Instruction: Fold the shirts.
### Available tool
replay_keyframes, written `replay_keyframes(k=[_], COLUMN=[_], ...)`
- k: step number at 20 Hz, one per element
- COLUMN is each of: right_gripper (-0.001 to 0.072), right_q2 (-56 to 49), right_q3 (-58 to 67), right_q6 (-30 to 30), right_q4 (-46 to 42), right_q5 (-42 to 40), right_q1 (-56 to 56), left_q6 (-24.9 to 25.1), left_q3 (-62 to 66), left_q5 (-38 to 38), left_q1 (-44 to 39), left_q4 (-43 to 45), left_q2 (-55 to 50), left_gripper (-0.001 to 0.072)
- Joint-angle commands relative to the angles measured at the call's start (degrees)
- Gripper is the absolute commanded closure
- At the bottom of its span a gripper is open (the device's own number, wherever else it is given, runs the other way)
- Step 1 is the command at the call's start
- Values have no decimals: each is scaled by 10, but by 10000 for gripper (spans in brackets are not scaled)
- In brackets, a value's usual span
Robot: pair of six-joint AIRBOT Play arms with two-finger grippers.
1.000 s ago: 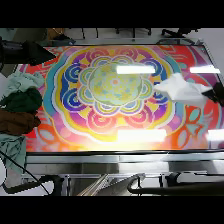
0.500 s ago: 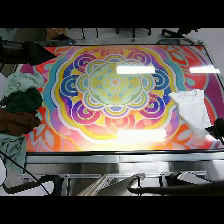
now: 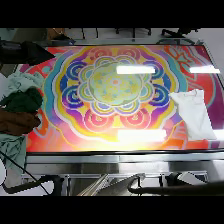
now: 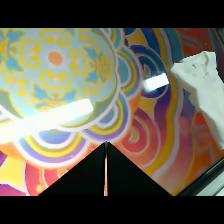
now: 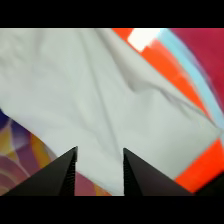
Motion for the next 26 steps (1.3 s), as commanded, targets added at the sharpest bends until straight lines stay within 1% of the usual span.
replay_keyframes(k=[1, 3, 4, 6, 9, 12, 14, 18, 21, 24, 26], right_gripper=[528, 654, 694, 695, 695, 696, 695, 695, 695, 695, 695], right_q2=[13, 10, 5, -5, -15, -37, -62, -98, -101, -101, -101], right_q3=[108, 107, 101, 80, 37, -4, -10, -10, -10, -10, -10], right_q6=[-4, -12, -13, -13, -11, -8, -8, -8, -8, -9, -8], right_q4=[78, 91, 85, 57, 6, -7, -7, -3, -3, -3, -3], right_q5=[-17, -12, -9, -22, -70, -111, -114, -114, -108, -45, -30], right_q1=[63, 147, 201, 324, 505, 628, 664, 683, 683, 683, 683], left_q6=[0, 8, 9, 16, 39, 58, 75, 77, 79, 79, 79], left_q3=[0, -1, -8, -51, -177, -320, -389, -464, -473, -472, -472], left_q5=[-1, -1, 2, 2, 24, 64, 82, 101, 106, 111, 111], left_q1=[8, 6, 1, -12, -42, -71, -86, -90, -90, -90, -90], left_q4=[2, 1, 0, 1, 1, 1, 1, 1, 0, 0, 0], left_q2=[0, 0, 1, 15, 62, 119, 146, 177, 179, 179, 179], left_gripper=[690, 690, 690, 690, 690, 690, 690, 690, 690, 690, 690])
